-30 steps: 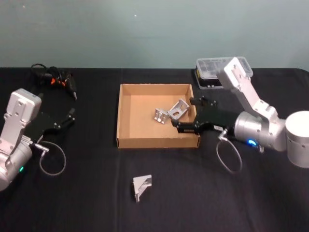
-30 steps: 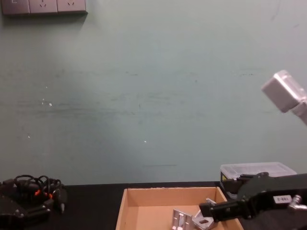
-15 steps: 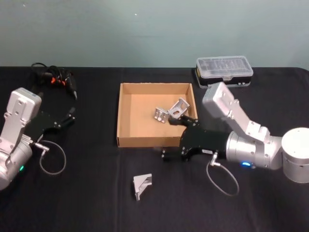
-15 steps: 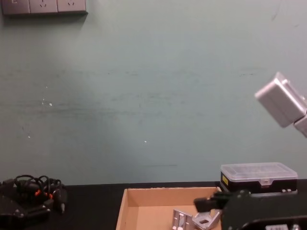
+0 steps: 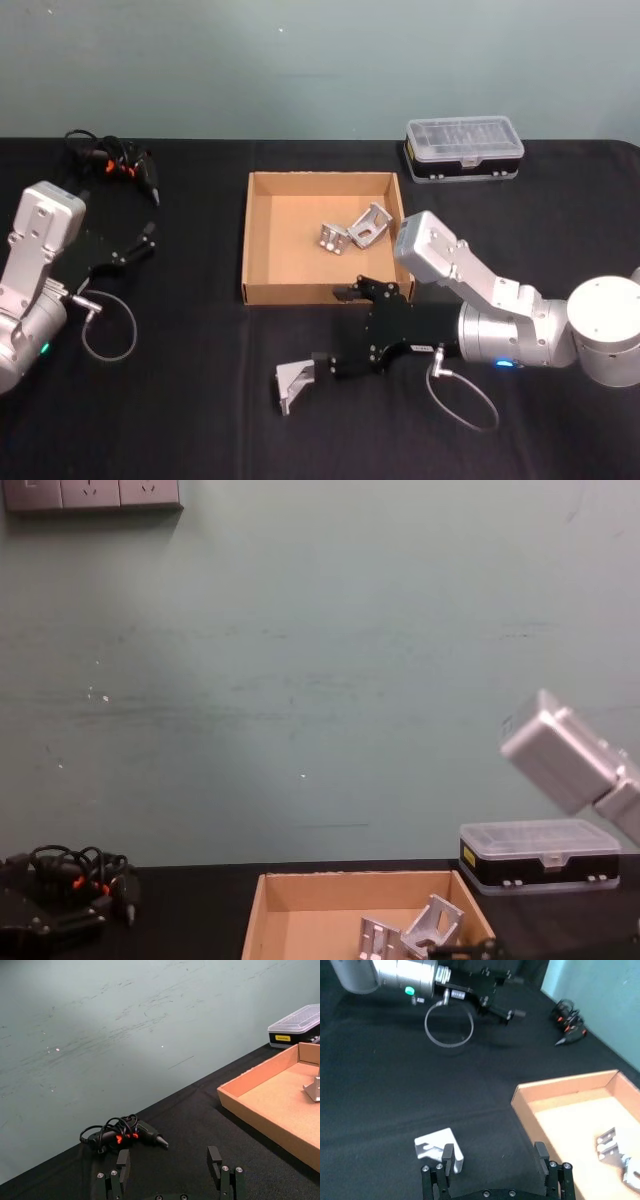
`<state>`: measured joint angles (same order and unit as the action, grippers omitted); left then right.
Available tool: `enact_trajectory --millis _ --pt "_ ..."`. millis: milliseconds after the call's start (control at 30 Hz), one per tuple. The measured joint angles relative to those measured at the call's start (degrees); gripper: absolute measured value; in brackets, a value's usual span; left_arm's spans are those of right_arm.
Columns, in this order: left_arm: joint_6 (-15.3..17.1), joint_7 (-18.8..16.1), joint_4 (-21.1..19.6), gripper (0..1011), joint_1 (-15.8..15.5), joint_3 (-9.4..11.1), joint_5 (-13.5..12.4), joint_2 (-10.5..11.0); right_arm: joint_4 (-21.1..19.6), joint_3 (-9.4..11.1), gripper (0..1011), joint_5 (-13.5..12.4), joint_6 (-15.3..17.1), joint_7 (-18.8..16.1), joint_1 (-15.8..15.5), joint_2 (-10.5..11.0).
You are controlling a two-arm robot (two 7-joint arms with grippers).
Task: Use one hand to pick up the angle iron from the table and place it into the box.
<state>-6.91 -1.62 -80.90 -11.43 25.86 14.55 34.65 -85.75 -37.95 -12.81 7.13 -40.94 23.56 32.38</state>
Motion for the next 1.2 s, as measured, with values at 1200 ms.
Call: enact_trajectory --millis 1200 --pt "0.0 0.0 0.0 1011 0.0 0.0 0.0 0.0 4.4 -5.5 1002 3.4 3.4 -2.4 4.3 -2.5"
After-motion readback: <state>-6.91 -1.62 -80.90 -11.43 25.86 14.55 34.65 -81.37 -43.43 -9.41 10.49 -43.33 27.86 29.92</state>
